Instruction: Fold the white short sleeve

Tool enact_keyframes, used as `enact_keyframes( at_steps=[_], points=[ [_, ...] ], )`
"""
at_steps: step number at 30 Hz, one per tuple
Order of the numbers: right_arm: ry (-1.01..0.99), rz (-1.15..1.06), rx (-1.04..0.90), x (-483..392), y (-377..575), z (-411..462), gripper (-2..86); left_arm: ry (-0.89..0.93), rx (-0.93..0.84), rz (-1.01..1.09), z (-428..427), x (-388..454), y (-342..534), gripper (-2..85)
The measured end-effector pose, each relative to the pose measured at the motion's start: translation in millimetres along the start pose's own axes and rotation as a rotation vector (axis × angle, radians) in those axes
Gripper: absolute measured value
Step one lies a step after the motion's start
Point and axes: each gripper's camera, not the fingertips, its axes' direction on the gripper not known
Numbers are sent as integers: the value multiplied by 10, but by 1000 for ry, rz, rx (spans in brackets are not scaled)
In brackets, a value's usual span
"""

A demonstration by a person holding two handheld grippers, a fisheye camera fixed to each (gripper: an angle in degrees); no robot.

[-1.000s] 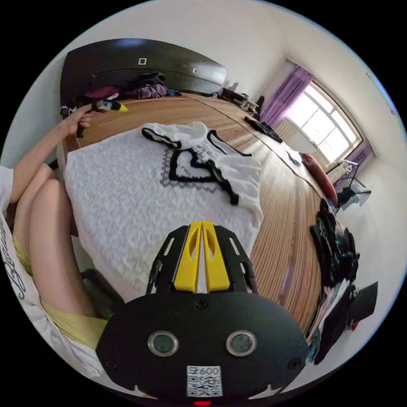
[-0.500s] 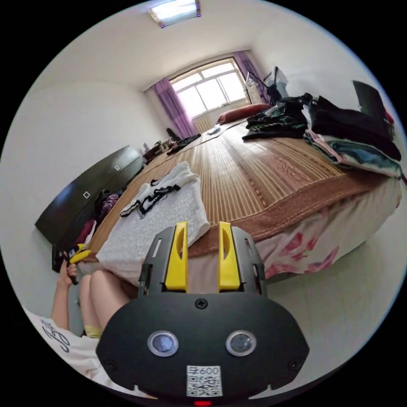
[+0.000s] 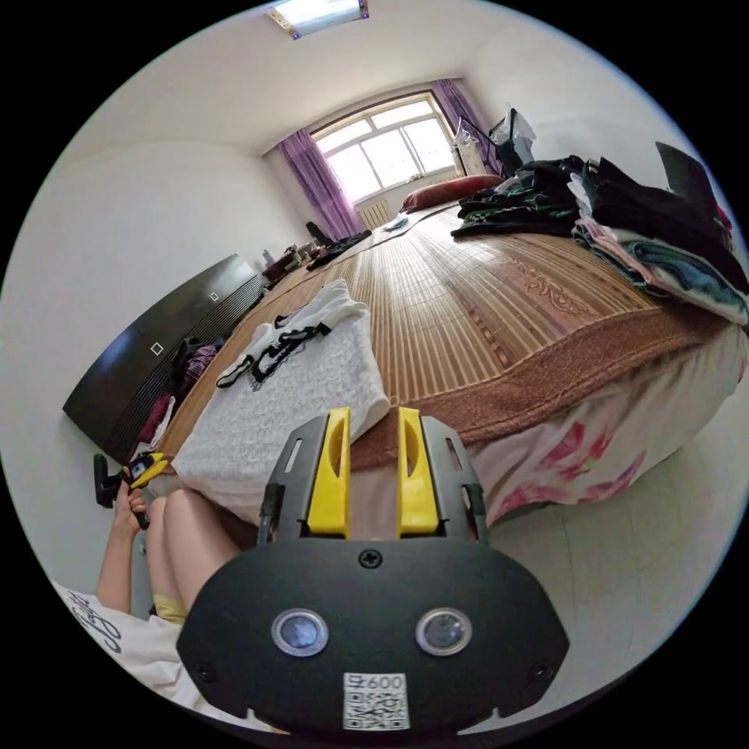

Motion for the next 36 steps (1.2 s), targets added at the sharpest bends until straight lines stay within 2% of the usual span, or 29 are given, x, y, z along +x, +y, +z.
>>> enact_keyframes(
  at_steps=[4, 7, 17, 25, 30, 36],
  points=[
    [31, 34, 57, -85, -6, -189, 76, -120, 67, 37, -36, 93, 161, 91],
    [8, 38, 116, -169, -30, -301, 74, -159, 8, 10, 94, -27, 157, 97],
    [62, 4, 77, -572, -64, -112, 74, -13, -111, -84, 471, -729, 192, 108],
    [162, -98, -8, -971, 87, 267, 67, -133, -201, -21, 792, -787, 215, 98],
    [211, -206, -5, -1266, 282, 432, 10, -101, -186, -41, 870, -975, 341, 94],
    [164, -151, -7, -1258, 469, 680, -6, -108, -141, -83, 955, -1141, 549, 94]
  ],
)
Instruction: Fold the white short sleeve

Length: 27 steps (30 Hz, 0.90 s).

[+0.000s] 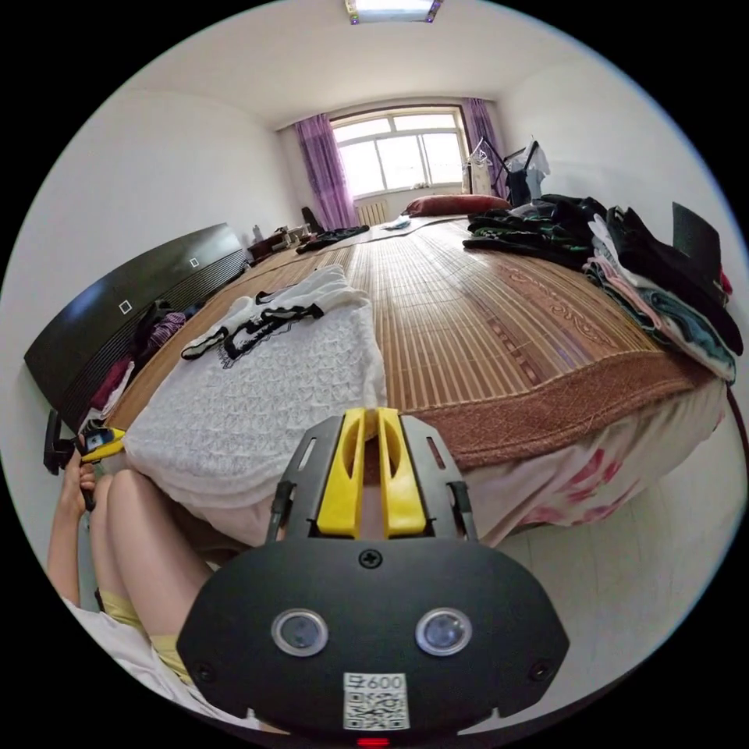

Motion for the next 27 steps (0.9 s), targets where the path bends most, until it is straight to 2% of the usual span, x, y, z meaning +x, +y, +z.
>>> enact_keyframes(
  at_steps=[7, 10, 13, 21, 27],
  points=[
    [55, 69, 30, -101, 54, 191, 30, -2, -17, 13, 272, -98, 92, 94],
    [42, 32, -29, -234, 137, 431, 37, 5, -7, 6, 383, -121, 177, 99],
    [112, -30, -22, -452, 250, 610, 26, -31, -24, 26, 543, -55, 221, 99],
    [210, -208, -93, -945, 421, 1176, -7, -344, -99, 187, 1115, 547, 365, 91],
    [285, -326, -260, -1297, 320, 1651, -8, -290, -81, 146, 1343, 546, 502, 90]
  ],
)
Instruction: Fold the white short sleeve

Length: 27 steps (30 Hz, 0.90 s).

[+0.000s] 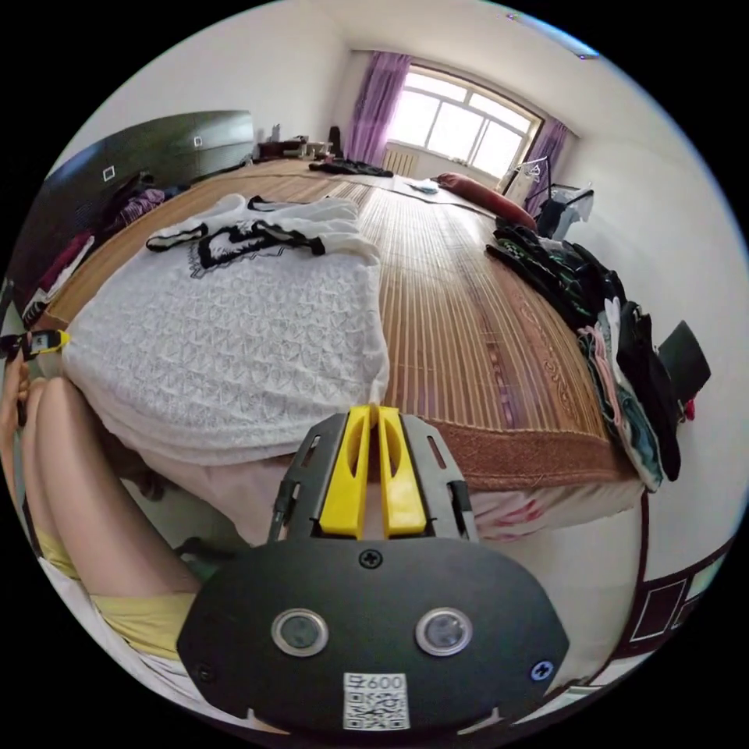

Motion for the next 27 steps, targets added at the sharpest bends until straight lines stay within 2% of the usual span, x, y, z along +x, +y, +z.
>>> enact_keyframes(
  at_steps=[8, 13, 17, 27],
  points=[
    [-80, -30, -228, -106, -481, 412, -9, -158, -43, 136, 305, 582, 65, 89],
    [-153, 10, -238, -51, -557, 524, -9, -75, -59, 106, 388, 554, 54, 90],
    [-223, 90, -197, 42, -533, 559, -9, -156, -61, 174, 439, 857, 90, 90],
    [-97, -13, -226, -306, -669, 465, -9, -130, -51, 125, 362, 1026, 61, 77]
  ],
)
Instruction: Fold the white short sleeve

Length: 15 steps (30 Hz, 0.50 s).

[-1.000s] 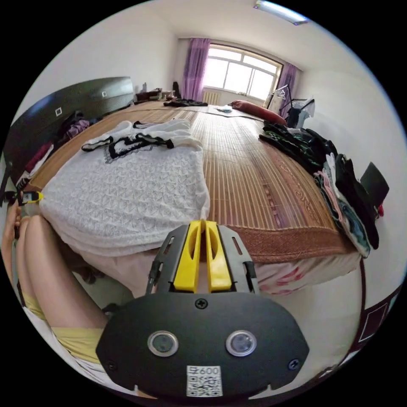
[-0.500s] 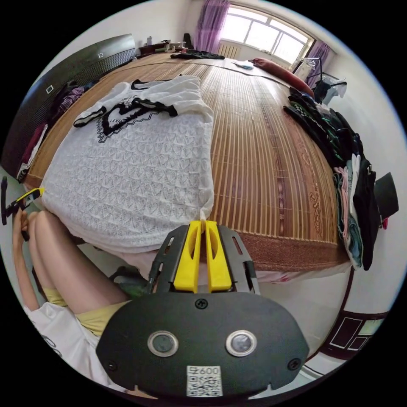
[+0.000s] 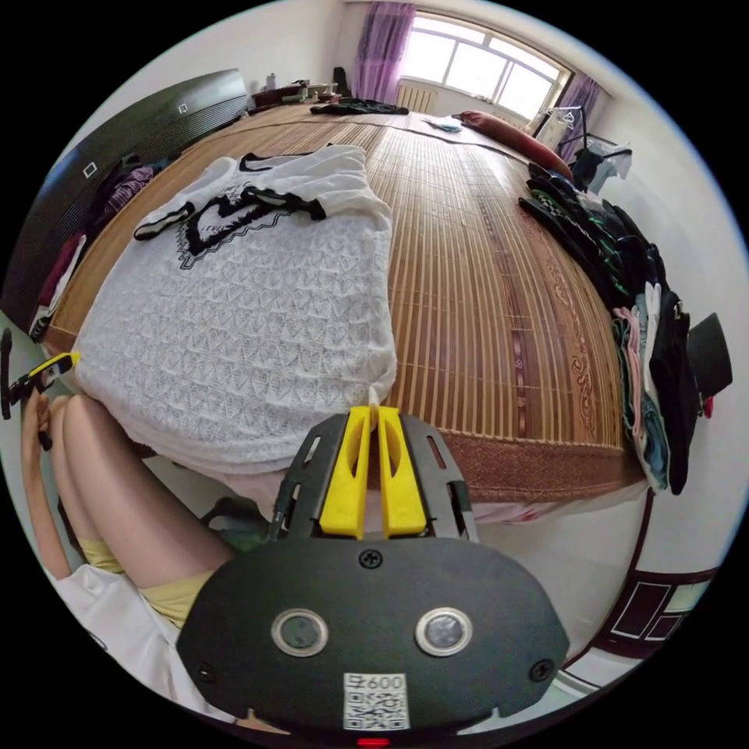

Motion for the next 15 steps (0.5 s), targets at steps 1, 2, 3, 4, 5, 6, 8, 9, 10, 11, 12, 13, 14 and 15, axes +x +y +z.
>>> enact_keyframes(
  at_steps=[1, 2, 3, 4, 5, 6, 8, 9, 10, 11, 12, 13, 14, 15],
  points=[
    [3, -10, -3, -14, -6, -25, -9, 3, 2, -4, -30, 10, -7, 73],
    [2, -14, -1, -16, -5, -55, -9, 2, 6, -14, -66, 16, -11, 68],
    [1, -16, 1, -15, -1, -71, -9, 2, 8, -16, -86, 21, -13, 65],
    [-3, -20, 12, -7, 15, -109, -9, 5, 11, -21, -127, 25, -21, 59],
    [-6, -22, 33, 2, 46, -154, -9, 11, 12, -31, -165, 16, -31, 53],
    [-2, -31, 47, 0, 68, -180, -9, 17, 12, -34, -188, 11, -36, 50],
    [21, -83, 123, -20, 209, -292, -9, 55, 19, -38, -288, -21, -52, 39],
    [19, -77, 144, -6, 249, -323, -9, 60, 24, -39, -321, -27, -53, 37],
    [4, -43, 187, 43, 332, -384, -9, 70, 29, -35, -382, -25, -56, 35],
    [-18, -2, 228, 107, 423, -446, -9, 82, 30, -31, -441, -30, -65, 33],
    [-31, 18, 245, 144, 467, -478, -9, 92, 31, -33, -471, -42, -71, 32],
    [-62, 54, 277, 227, 549, -547, -9, 118, 35, -42, -533, -84, -84, 31],
    [-102, 90, 305, 315, 622, -620, -9, 156, 39, -58, -593, -153, -97, 30],
    [-121, 102, 316, 360, 658, -655, -9, 181, 42, -71, -621, -201, -102, 30]
  ],
)
